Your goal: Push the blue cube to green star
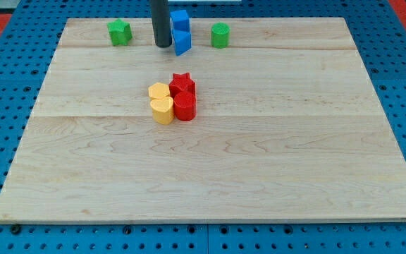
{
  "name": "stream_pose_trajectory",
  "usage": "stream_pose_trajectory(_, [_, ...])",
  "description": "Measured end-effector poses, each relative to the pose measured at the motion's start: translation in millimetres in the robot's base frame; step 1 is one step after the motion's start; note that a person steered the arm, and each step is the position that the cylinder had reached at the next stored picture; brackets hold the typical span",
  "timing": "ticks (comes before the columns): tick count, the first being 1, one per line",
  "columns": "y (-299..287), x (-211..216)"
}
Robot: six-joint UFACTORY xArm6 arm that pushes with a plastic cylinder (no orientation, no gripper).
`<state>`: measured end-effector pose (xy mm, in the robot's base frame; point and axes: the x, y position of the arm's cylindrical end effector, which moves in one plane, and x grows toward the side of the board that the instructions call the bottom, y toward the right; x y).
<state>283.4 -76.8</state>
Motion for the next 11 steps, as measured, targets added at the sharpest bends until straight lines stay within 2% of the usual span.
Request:
stream_pose_trajectory(1, [1, -1])
stream_pose_trajectory(2, [47, -20])
stream_pose_trajectory(3, [113, 8])
stream_pose_trajectory(4, [201, -4])
stream_pose_trajectory(5, [171, -87])
stream_pose_trajectory(8, [125, -91])
stream_pose_trajectory(9, [81, -91])
stream_pose_trajectory(10, [-6, -92])
stream_pose_trajectory(11, [-41, -90])
